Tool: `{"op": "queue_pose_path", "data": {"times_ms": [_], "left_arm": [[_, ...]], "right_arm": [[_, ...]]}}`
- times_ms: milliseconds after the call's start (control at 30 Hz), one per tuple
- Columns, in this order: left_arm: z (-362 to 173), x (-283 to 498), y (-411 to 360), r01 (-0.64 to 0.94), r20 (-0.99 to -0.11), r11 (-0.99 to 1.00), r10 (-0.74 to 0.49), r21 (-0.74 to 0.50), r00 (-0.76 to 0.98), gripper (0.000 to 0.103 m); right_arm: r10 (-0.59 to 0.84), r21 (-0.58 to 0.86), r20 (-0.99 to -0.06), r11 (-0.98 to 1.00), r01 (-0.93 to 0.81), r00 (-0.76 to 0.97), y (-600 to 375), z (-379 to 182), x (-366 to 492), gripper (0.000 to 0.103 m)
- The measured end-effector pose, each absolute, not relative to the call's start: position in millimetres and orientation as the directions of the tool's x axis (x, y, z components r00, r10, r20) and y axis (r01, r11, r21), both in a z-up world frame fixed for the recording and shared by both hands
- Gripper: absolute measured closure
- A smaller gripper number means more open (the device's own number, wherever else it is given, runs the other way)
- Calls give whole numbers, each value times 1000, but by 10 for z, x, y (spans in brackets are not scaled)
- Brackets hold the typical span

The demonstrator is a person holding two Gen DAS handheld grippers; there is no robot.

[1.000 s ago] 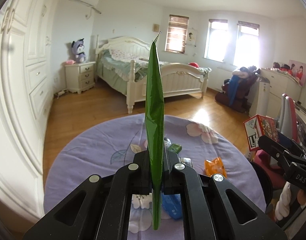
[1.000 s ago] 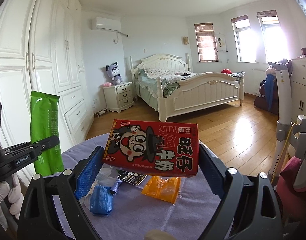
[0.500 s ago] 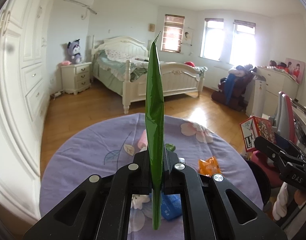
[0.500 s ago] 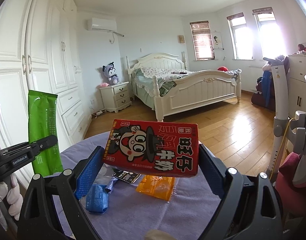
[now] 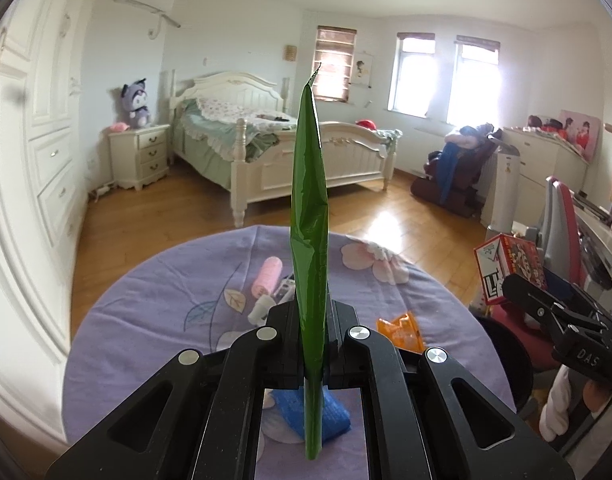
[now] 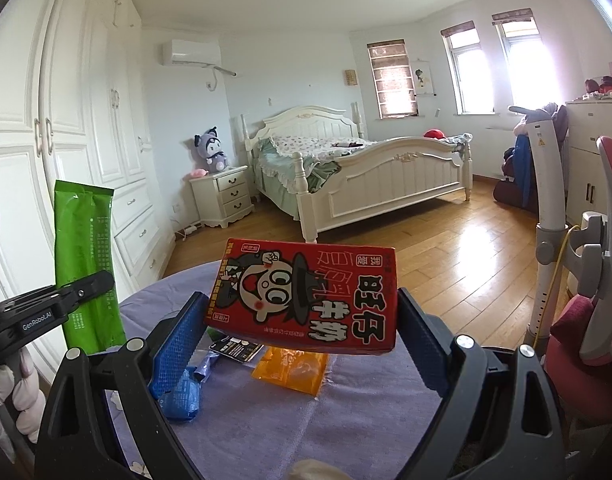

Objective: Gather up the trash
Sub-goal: 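Lift the green packet and red box and carry both over the black bin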

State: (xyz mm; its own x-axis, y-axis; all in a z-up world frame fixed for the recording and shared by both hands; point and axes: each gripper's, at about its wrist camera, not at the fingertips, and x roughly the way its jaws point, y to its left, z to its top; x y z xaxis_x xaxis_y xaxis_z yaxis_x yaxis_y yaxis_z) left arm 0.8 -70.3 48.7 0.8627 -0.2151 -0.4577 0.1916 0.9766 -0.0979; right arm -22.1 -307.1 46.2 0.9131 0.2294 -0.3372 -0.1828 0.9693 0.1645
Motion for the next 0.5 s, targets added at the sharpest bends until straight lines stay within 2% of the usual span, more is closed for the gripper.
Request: {"op": "queue_pose_path", "data": {"times_ms": [233,500], "left_arm": [[462,52,-955,263,-467,959,-281,-104,839,97],[343,242,-1685,478,-479,856,-510,-198,715,97]], "right_arm": [[185,180,-345,975,-128,920,-3235,387,-268,13],[68,208,-390,978,16,918,-3673,172,-376,13]]}}
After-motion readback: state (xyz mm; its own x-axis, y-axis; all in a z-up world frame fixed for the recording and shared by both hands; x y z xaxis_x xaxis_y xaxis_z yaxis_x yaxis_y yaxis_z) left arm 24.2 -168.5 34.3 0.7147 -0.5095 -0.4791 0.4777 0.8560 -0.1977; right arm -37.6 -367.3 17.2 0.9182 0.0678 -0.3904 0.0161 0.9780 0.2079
